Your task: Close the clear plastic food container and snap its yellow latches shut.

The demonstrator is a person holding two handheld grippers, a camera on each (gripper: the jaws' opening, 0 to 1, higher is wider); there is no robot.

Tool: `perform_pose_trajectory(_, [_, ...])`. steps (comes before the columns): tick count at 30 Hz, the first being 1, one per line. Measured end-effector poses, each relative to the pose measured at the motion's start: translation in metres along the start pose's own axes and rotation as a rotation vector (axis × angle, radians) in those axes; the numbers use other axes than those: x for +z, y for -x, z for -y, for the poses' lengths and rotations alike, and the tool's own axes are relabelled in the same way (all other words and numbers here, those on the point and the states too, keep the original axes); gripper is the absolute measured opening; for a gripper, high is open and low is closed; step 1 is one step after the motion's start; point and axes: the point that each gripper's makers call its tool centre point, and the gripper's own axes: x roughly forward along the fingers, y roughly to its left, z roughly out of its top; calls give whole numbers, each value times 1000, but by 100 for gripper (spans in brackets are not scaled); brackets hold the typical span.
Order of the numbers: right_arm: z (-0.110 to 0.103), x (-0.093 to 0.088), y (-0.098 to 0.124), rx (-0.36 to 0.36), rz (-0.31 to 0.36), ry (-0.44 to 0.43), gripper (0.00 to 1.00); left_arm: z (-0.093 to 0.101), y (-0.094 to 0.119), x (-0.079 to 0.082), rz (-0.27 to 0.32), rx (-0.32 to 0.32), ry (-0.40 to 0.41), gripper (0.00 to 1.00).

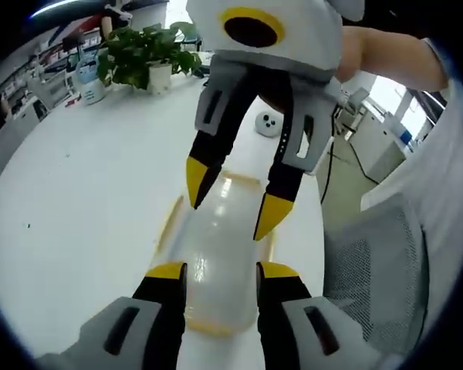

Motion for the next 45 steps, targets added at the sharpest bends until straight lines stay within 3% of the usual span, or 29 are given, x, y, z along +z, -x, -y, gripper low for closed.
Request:
perform_pose_trajectory(24, [14,11,-5,0,-1,24,36,24,-7,2,19,-16,16,36])
perform_pose_trajectory(29, [16,10,-7,2,-5,22,38,25,-8,1,9,4,6,37])
perform_pose_trajectory(30, [17,10,-8,3,-5,20,38,21,-8,-2,-13,28,-33,38])
perform_pose_trajectory(33, [20,10,-10,5,-8,6,39,27,-11,-5,-21,20,-40,38])
perform_pose_trajectory(42, [25,11,-18,26,-20,-2,41,25,-11,-6,-2,44,-27,37])
perform_pose_trajectory(45, [26,13,-18,33,-19,-7,42,24,-11,-5,24,62,11,37])
